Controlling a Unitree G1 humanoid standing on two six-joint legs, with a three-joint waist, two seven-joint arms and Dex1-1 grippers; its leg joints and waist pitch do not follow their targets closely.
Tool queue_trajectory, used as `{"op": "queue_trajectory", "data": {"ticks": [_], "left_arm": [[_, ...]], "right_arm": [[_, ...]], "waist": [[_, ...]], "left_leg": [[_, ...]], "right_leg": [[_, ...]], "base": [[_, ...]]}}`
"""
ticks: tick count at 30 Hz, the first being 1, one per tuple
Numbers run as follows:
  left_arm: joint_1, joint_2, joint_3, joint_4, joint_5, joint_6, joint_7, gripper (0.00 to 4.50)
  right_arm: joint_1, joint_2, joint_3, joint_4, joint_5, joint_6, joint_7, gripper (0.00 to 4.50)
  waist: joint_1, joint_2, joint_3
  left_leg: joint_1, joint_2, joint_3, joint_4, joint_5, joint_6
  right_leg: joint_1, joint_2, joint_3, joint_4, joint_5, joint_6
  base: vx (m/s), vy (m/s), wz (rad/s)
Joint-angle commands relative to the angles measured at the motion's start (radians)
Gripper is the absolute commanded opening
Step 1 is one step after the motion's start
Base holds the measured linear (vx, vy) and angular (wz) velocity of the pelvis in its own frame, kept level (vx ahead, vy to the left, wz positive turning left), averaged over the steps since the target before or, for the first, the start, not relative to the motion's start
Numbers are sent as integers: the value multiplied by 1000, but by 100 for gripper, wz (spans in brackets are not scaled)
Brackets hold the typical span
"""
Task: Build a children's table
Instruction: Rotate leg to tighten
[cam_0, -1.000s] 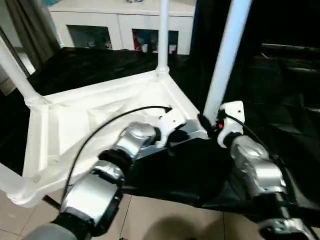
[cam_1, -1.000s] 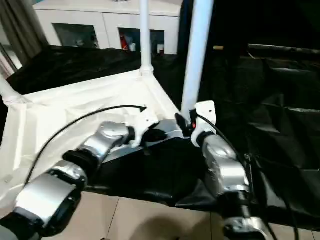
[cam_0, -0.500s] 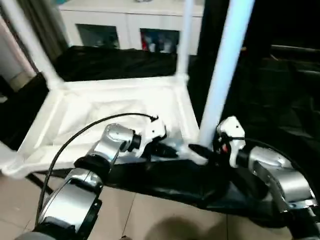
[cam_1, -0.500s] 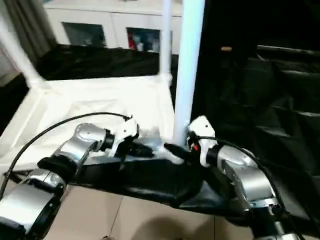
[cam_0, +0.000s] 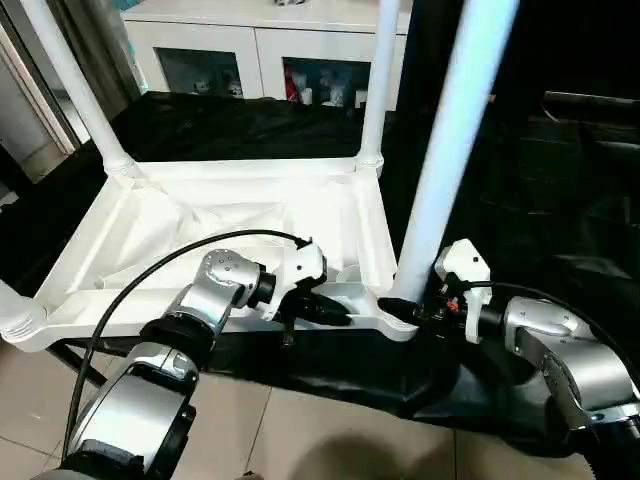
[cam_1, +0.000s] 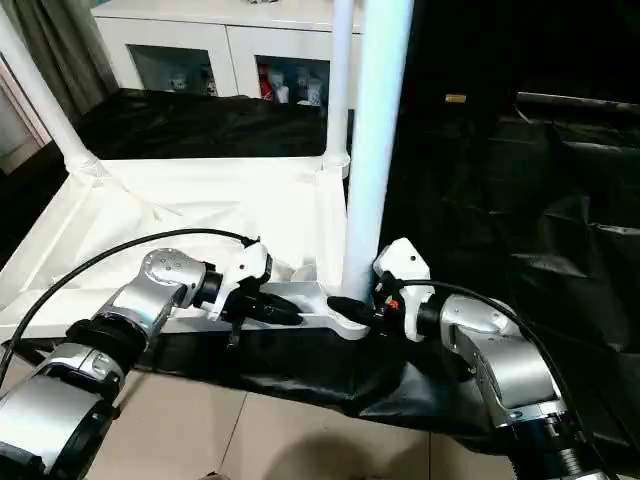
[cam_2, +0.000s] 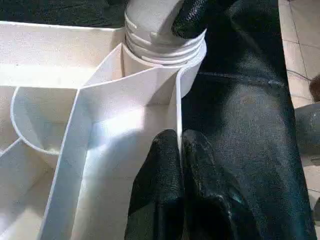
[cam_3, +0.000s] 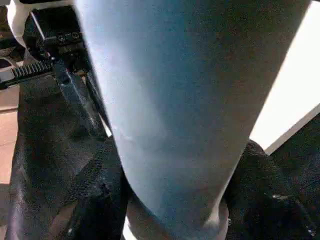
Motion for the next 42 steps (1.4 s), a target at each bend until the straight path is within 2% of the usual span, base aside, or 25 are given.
{"op": "queue_trajectory", "data": {"ticks": [1,3,4,5,6,8,9,10,11,12,13,14,15,18,19,20,22,27,30,32,33,34,38,40,42], "left_arm": [[13,-16,1,1,-9,4,10,0],[6,-25,3,13,1,2,53,0],[-17,-50,7,50,28,-4,171,0],[-17,-50,7,50,28,-4,171,0],[-29,-65,8,68,38,-1,222,0],[-58,-101,12,104,57,13,336,0],[-69,-116,13,117,62,22,378,0],[-88,-142,18,139,71,39,458,0],[-88,-142,18,139,71,39,458,0],[-99,-160,20,152,74,52,499,0],[-116,-187,28,170,75,73,576,0],[-123,-202,30,178,76,80,604,0],[-127,-208,30,181,76,83,616,0],[-153,-259,41,220,82,92,698,0],[-158,-267,43,229,84,91,710,0],[-158,-271,41,233,85,89,700,0],[-158,-269,40,237,86,88,695,0],[-154,-249,32,237,85,97,637,0],[-153,-243,31,235,85,97,626,0],[-148,-224,32,237,83,83,592,0],[-140,-209,30,233,81,70,547,0],[-130,-192,28,229,78,56,496,0],[-118,-176,23,220,73,37,431,0],[-93,-146,13,195,62,1,327,0],[-73,-124,9,172,51,-23,258,0]], "right_arm": [[15,17,11,18,4,18,-18,214],[10,36,0,38,-9,14,-61,210],[-2,86,-22,94,-47,-9,-172,208],[-2,86,-22,94,-47,-9,-172,207],[-7,112,-32,116,-59,-8,-223,207],[-14,169,-52,149,-76,-4,-329,206],[-15,189,-56,157,-82,-6,-361,205],[-20,224,-63,173,-95,-13,-422,204],[-20,224,-63,173,-95,-13,-422,204],[-25,252,-75,187,-99,-9,-470,203],[-34,290,-93,208,-105,-12,-540,202],[-41,313,-104,225,-108,-9,-584,202],[-44,322,-108,231,-109,-8,-602,202],[-78,402,-139,297,-126,-18,-720,201],[-84,415,-142,308,-127,-22,-733,201],[-96,419,-131,317,-136,-36,-735,201],[-107,418,-122,316,-131,-64,-700,201],[-96,386,-105,249,-94,-92,-565,201],[-90,372,-100,227,-80,-87,-527,271],[-72,316,-84,175,-61,-73,-433,275],[-55,267,-67,140,-55,-59,-370,282],[-36,212,-47,101,-49,-43,-299,282],[-15,159,-34,67,-40,-34,-238,282],[19,86,-29,31,-40,-39,-155,282],[40,43,-23,14,-41,-46,-103,282]], "waist": [[2,-20,-60],[0,-19,-57],[-4,-20,-55],[-4,-20,-55],[-9,-18,-50],[-15,-19,-49],[-17,-19,-49],[-19,-15,-49],[-21,-16,-49],[-25,-19,-50],[-27,-15,-50],[-30,-11,-49],[-34,-15,-48],[-40,-4,-50],[-44,-7,-49],[-43,-7,-49],[-45,-8,-49],[-44,-13,-52],[-37,-15,-55],[-32,-17,-53],[-30,-16,-54],[-28,-21,-54],[-26,-20,-60],[-25,-18,-59],[-23,-20,-59]], "left_leg": [[2,34,-9,-71,-214,69],[2,33,-9,-72,-226,64],[3,31,-10,-74,-252,52],[3,31,-10,-74,-252,52],[11,29,-10,-75,-292,34],[15,24,-16,-77,-323,16],[13,23,-18,-79,-329,17],[16,24,-19,-79,-343,15],[19,24,-19,-79,-351,13],[14,22,-21,-81,-350,18],[12,22,-20,-81,-346,17],[19,21,-21,-80,-368,14],[18,20,-21,-79,-373,15],[17,21,-25,-84,-378,18],[17,20,-26,-84,-393,15],[21,19,-25,-84,-403,18],[14,21,-28,-88,-402,26],[12,24,-24,-88,-379,40],[11,25,-18,-86,-317,59],[7,25,-17,-85,-305,73],[9,26,-16,-84,-303,75],[-2,26,-20,-85,-269,84],[-1,26,-16,-78,-207,97],[0,28,-14,-77,-194,108],[-1,29,-15,-78,-189,113]], "right_leg": [[51,-54,37,-71,-321,-213],[48,-53,37,-73,-341,-208],[45,-53,36,-79,-392,-193],[45,-53,36,-79,-392,-193],[37,-51,33,-88,-457,-179],[36,-51,28,-101,-555,-132],[39,-51,26,-105,-567,-116],[32,-51,26,-107,-572,-110],[31,-49,25,-109,-570,-110],[38,-50,23,-109,-563,-107],[36,-50,26,-107,-554,-109],[28,-48,22,-113,-567,-112],[30,-49,21,-115,-572,-110],[32,-50,19,-117,-556,-109],[33,-48,16,-120,-555,-108],[32,-48,17,-121,-551,-108],[39,-50,18,-118,-529,-112],[43,-52,24,-110,-472,-139],[48,-53,30,-102,-397,-171],[55,-52,30,-100,-393,-172],[53,-54,31,-100,-393,-173],[66,-53,29,-96,-393,-164],[63,-55,32,-91,-335,-188],[62,-54,32,-88,-314,-209],[66,-54,31,-87,-315,-208]], "base": [[0,0,0],[0,0,0],[0,0,0],[0,0,0],[0,0,0],[0,0,0],[0,0,0],[0,0,0],[0,0,0],[0,0,0],[0,0,0],[0,0,0],[0,0,0],[0,0,0],[0,0,0],[0,0,0],[0,0,0],[0,0,0],[0,0,0],[0,0,0],[0,0,0],[0,0,0],[0,0,0],[0,0,0],[0,0,0]]}}
